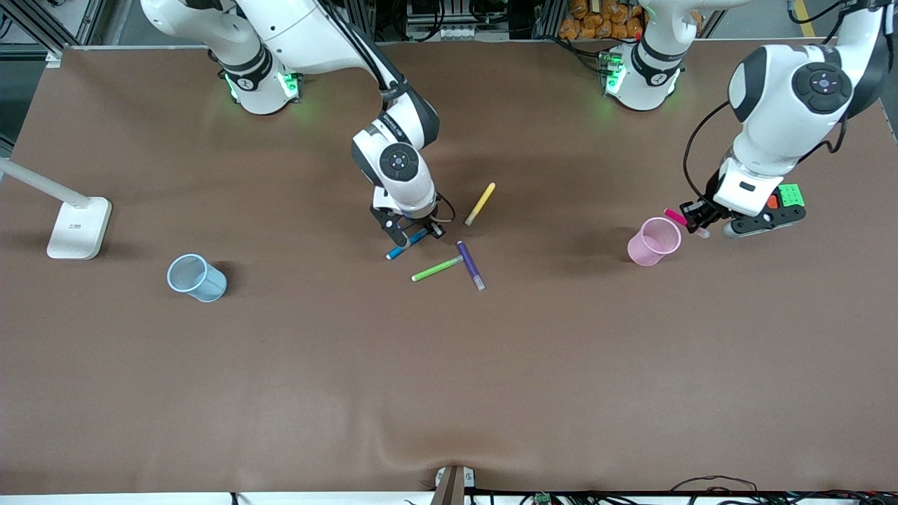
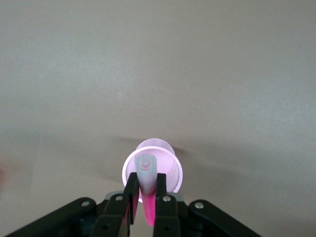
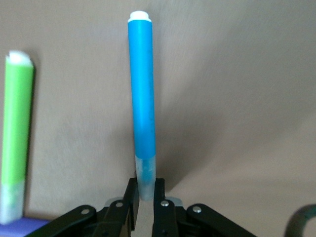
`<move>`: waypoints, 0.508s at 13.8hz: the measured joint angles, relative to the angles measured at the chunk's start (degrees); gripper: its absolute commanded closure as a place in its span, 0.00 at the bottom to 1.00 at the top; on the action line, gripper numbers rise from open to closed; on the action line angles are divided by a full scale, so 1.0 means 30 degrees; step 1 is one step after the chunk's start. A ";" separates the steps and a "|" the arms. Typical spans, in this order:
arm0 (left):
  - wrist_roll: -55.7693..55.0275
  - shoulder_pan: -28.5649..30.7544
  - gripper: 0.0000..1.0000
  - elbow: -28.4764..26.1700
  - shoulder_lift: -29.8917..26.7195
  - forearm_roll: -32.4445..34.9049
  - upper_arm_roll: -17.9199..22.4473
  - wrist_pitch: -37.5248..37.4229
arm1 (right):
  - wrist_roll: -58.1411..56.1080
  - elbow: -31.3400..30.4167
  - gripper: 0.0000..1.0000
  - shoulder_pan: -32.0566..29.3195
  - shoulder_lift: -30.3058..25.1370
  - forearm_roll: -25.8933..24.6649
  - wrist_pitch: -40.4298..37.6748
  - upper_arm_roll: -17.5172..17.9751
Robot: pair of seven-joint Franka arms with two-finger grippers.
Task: Place pink and blue markers in matching cups
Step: 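Drop the pink marker into the pink cup while the right gripper lifts blue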
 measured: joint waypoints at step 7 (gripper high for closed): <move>0.0006 0.0692 1.00 -0.1255 0.0007 0.0000 -0.0032 0.1682 | -0.2372 0.2797 1.00 -0.2985 -0.1774 -0.0037 -0.8945 -0.0194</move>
